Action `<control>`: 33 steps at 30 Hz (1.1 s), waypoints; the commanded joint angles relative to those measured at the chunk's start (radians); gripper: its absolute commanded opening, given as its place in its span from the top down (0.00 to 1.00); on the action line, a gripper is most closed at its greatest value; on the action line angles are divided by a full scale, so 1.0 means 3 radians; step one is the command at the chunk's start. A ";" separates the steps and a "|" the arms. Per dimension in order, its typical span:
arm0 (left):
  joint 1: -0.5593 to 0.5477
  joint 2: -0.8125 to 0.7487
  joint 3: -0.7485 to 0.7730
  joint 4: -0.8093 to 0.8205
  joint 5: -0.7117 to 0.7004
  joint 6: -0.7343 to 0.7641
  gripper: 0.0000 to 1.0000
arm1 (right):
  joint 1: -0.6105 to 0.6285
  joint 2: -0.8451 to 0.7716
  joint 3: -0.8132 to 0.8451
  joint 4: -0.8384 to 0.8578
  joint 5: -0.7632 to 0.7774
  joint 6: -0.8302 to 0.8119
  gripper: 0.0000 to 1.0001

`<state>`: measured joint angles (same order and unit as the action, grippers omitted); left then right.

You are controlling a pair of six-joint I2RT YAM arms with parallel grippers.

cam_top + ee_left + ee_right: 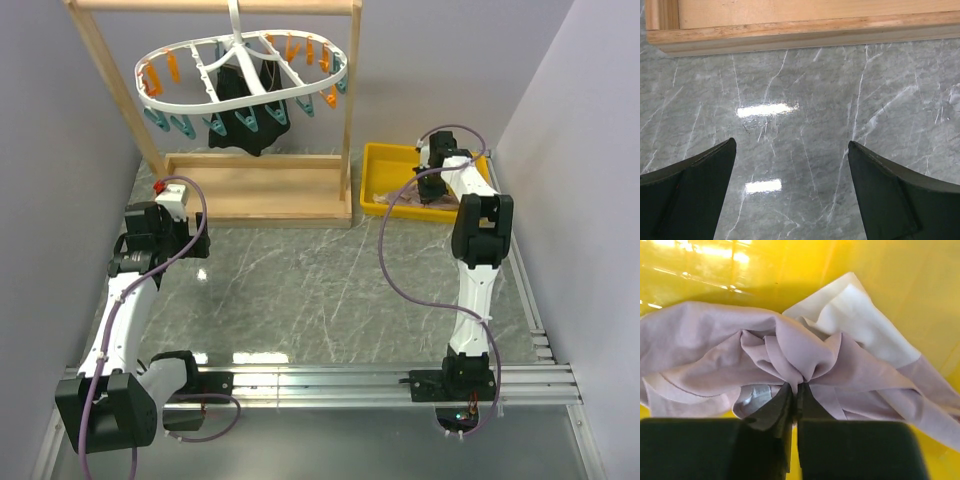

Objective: Clip the underwear to the hanger

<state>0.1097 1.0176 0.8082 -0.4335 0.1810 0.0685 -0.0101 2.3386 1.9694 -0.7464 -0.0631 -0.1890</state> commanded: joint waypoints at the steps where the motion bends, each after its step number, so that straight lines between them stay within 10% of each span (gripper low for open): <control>1: -0.0002 -0.0038 0.0149 -0.0017 -0.0021 0.0068 0.01 | -0.0043 -0.0161 0.0164 -0.0089 0.0047 -0.0024 1.00; 19: 0.0008 0.0279 0.0599 -0.0431 0.0603 0.0053 0.01 | 0.0104 -0.1552 0.0323 -0.0544 -0.0945 0.0057 1.00; 33: 0.0003 0.0325 0.0717 -0.0677 0.1063 0.0298 0.01 | 0.1505 -0.2304 -0.1639 0.0028 -0.0715 0.0011 1.00</control>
<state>0.1101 1.1149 0.9806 -0.6189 0.4480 0.1207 0.3588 1.6924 1.5684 -0.8047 -0.3214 -0.1806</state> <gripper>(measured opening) 0.994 0.026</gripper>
